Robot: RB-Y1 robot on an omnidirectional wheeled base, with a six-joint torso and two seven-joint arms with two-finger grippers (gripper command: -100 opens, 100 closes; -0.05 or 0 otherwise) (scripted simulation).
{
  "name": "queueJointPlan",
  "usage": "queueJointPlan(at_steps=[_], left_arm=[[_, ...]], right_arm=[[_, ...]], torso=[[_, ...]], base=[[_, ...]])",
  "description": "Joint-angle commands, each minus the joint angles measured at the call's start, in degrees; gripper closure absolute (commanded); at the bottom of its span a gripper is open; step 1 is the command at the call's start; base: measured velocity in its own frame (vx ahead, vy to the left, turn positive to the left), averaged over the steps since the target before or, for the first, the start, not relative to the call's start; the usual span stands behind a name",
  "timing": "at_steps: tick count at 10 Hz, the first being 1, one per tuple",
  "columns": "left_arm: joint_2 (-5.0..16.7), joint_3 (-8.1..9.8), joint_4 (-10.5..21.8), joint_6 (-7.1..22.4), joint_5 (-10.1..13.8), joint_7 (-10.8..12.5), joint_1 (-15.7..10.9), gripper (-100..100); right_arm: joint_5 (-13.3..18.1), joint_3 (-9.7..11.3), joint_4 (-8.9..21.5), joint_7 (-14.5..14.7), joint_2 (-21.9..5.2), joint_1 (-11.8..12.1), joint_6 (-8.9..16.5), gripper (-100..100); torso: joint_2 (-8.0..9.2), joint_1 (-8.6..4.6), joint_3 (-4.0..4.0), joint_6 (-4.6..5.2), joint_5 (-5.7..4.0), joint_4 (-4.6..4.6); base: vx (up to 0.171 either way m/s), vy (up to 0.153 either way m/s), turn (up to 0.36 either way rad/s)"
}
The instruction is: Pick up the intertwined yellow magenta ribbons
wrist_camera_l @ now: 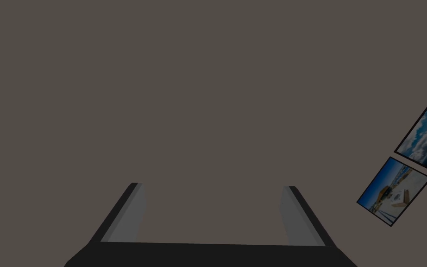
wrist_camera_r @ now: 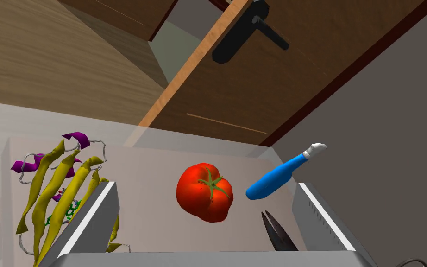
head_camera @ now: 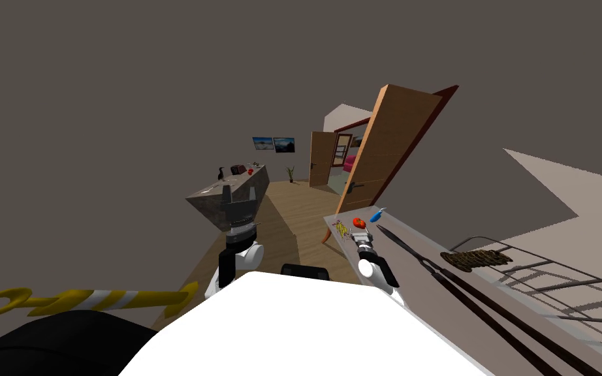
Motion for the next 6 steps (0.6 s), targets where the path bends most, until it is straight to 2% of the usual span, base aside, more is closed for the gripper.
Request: queueJointPlan(at_steps=[1,2,3,4,5,6], left_arm=[[0.0,0.0,0.0,0.0,0.0,0.0,0.0,0],[0.0,0.0,0.0,0.0,0.0,0.0,0.0,0],[0.0,0.0,0.0,0.0,0.0,0.0,0.0,0],[0.0,0.0,0.0,0.0,0.0,0.0,0.0,0],[0.0,0.0,0.0,0.0,0.0,0.0,0.0,0],[0.0,0.0,0.0,0.0,0.0,0.0,0.0,0]], right_arm=[[-2.9,-0.9,2.9,-1.1,0.3,-1.0,2.0,-100],[-4.0,-0.9,3.3,-1.1,0.3,-1.0,2.0,-100],[-5.9,-1.7,5.2,-2.0,0.6,-1.7,3.7,-100],[-7.1,-1.7,5.8,-2.0,0.6,-1.7,3.7,-100],[-9.1,-2.5,8.1,-2.9,1.0,-2.4,5.4,-100],[-10.1,-2.5,8.3,-2.9,1.0,-2.4,5.4,-100]], torso=[[0.0,0.0,0.0,0.0,0.0,0.0],[-0.01,0.01,-0.01,0.0,0.0,0.0],[0.0,0.0,0.0,0.0,0.0,0.0],[-0.02,-0.01,-0.01,0.0,0.0,0.0],[0.0,0.0,0.0,0.0,0.0,0.0],[-0.02,-0.02,-0.01,0.0,0.0,0.0]], base=[[0.014,0.005,-0.021],[0.012,0.005,-0.009],[0.013,0.007,-0.015],[0.013,0.005,-0.006],[0.017,0.001,-0.011],[0.016,0.002,-0.006]])
